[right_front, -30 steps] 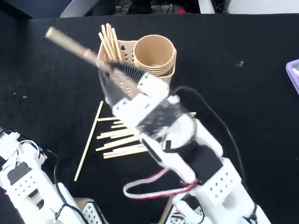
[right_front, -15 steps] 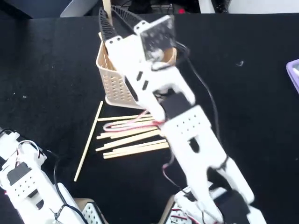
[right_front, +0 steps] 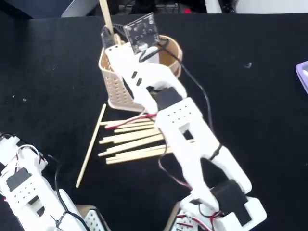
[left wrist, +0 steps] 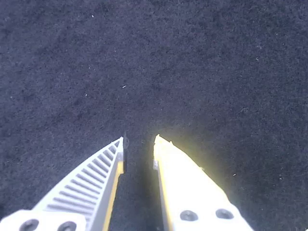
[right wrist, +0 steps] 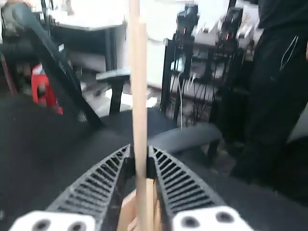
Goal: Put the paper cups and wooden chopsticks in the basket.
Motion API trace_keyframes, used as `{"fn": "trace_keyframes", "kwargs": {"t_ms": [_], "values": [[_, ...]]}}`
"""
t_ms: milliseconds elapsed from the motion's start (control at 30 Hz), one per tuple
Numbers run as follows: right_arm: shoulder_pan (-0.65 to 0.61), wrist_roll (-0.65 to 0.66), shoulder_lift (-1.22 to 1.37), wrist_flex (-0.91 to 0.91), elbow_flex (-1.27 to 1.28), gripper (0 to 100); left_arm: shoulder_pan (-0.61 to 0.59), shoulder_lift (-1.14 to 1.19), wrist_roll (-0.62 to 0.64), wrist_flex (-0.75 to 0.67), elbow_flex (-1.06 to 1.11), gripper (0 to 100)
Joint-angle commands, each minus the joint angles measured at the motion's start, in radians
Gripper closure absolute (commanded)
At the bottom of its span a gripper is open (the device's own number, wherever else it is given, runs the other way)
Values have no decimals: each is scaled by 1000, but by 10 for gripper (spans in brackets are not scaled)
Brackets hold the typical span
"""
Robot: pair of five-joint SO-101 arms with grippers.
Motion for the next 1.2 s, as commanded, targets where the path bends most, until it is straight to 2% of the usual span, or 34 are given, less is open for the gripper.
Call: {"fn": "trace_keyframes", "kwargs": {"t_ms": [0, 200, 367, 467, 600, 733, 800, 900, 1033, 1100, 1167], "values": [[-2, -8, -10, 161, -79, 806, -5, -15, 2, -12, -33, 887], [-5, -5, -79, 439, -239, 838, -4, -15, 2, -12, -33, 886], [-3, -3, -295, 621, -275, 867, -4, -14, 2, -12, -33, 885], [-3, 0, -456, 812, -240, 901, -4, -14, 2, -12, -33, 885], [-8, 143, -647, 1071, -93, 937, -2, -8, 2, -11, -33, 884], [23, 351, -806, 1214, 185, 925, 22, -8, 2, -11, -33, 884], [61, 411, -872, 1200, 374, 862, 36, -6, 2, -11, -33, 884], [106, 500, -926, 1080, 677, 770, 35, -6, 2, -11, -33, 884], [109, 721, -894, 870, 989, 767, 35, -6, 2, -11, -31, 884], [112, 810, -849, 821, 1041, 773, 35, -6, 2, -11, -31, 884], [112, 824, -792, 812, 1027, 776, 35, -6, 2, -11, -31, 884]]}}
